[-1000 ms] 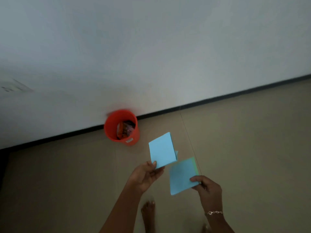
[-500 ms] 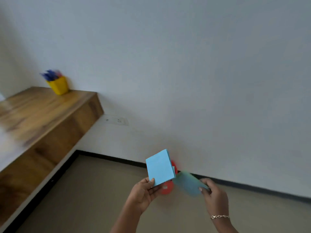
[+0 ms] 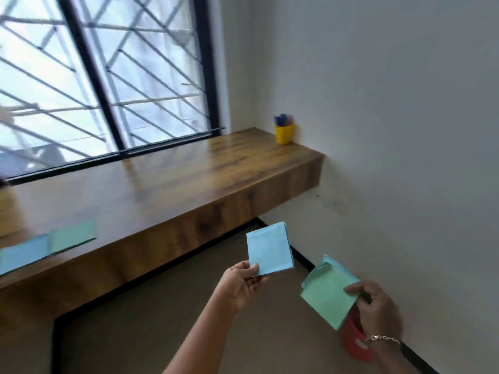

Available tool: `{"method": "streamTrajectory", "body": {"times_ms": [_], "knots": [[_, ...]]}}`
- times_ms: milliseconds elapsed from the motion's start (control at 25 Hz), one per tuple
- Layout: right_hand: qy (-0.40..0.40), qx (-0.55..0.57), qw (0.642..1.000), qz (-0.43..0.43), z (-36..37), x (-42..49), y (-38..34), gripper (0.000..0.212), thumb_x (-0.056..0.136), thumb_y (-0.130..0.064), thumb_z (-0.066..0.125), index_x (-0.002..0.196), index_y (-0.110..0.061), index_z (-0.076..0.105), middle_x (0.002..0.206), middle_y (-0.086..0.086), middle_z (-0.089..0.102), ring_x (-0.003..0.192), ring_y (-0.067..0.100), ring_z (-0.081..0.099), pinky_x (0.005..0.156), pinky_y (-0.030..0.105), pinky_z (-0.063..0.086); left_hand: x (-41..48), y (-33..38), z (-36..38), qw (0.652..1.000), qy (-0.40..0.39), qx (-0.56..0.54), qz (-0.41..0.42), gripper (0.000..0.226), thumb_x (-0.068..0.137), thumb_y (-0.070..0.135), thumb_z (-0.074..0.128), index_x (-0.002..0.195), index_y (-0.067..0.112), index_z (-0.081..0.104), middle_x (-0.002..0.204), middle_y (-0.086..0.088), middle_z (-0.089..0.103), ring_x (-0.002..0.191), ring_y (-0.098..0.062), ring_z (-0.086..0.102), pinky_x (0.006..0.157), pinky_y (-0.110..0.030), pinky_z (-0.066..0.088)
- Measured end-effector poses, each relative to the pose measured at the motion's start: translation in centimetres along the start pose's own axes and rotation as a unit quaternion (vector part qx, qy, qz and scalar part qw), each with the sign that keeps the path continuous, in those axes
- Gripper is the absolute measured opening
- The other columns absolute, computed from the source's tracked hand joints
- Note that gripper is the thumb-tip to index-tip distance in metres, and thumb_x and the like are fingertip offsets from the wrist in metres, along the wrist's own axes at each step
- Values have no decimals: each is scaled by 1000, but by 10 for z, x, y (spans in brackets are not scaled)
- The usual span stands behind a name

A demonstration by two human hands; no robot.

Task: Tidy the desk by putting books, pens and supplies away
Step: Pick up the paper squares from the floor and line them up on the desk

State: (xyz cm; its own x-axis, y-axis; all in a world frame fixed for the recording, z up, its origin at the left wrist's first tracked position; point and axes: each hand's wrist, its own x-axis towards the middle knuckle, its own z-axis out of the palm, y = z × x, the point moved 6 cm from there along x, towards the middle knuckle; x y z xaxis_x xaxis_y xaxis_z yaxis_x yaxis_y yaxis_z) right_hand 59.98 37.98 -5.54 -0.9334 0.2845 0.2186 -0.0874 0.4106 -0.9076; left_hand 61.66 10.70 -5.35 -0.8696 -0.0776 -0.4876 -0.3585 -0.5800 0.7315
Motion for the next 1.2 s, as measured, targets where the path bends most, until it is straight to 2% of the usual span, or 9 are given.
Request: {"method": "streamTrajectory", "body": {"times_ms": [120,200,360,520,680,760,920,1080,1200], "knots": [[-91,11,996,-19,73,2,-33,66,72,20,56,58,-44,65,67,-38,63,63,-13,57,56,-4,38,-15,44,-57,997,49,-48,47,10,92,-6,47,93,0,55,93,-18,64,82,-27,64,56,-26,58],[-138,38,989,-25,125,2,-52,72,73,19,56,61,-52,63,60,-41,58,57,-16,55,53,-2,38,-17,69,-96,993,77,-63,68,13,92,-5,49,99,3,56,99,-17,65,88,-27,66,59,-27,58],[-215,103,971,-3,221,-2,-95,52,77,20,54,53,-25,68,55,-23,65,52,-9,57,48,-1,41,-13,119,-166,981,130,-102,101,24,90,-6,52,108,9,55,105,-15,63,94,-28,66,61,-29,59],[-269,191,944,17,317,1,-143,60,79,18,42,52,-24,73,68,5,68,54,0,62,47,10,49,-3,178,-233,968,155,-132,144,29,90,-9,48,114,9,51,103,-16,62,89,-29,65,57,-29,60],[-284,218,933,34,384,9,-180,41,78,13,57,55,-18,71,53,-11,68,53,-2,62,47,8,48,15,223,-279,962,185,-121,161,34,90,-11,46,117,8,46,100,-16,59,85,-29,62,50,-28,58],[-297,209,931,34,412,14,-197,34,75,16,59,66,-15,68,51,-10,66,47,-3,59,44,8,46,25,247,-298,959,201,-94,177,38,90,-13,45,122,7,45,96,-15,59,82,-28,61,48,-27,58],[-330,167,929,13,456,30,-214,38,79,17,55,76,-19,66,75,2,64,52,-1,59,47,11,49,38,275,-321,954,224,-47,193,41,90,-13,45,125,7,45,90,-13,57,80,-26,61,50,-28,58],[-366,78,927,-20,508,55,-218,43,85,11,51,79,-31,61,83,10,61,63,19,53,44,17,47,56,287,-339,943,280,9,182,44,90,-13,44,130,5,44,86,-12,54,72,-23,60,43,-24,55],[-406,35,913,-27,546,66,-220,42,87,9,49,80,-31,59,92,14,62,68,23,55,54,29,50,67,287,-348,932,325,37,158,45,89,-14,43,130,5,45,88,-13,51,69,-23,59,41,-24,54]]}}
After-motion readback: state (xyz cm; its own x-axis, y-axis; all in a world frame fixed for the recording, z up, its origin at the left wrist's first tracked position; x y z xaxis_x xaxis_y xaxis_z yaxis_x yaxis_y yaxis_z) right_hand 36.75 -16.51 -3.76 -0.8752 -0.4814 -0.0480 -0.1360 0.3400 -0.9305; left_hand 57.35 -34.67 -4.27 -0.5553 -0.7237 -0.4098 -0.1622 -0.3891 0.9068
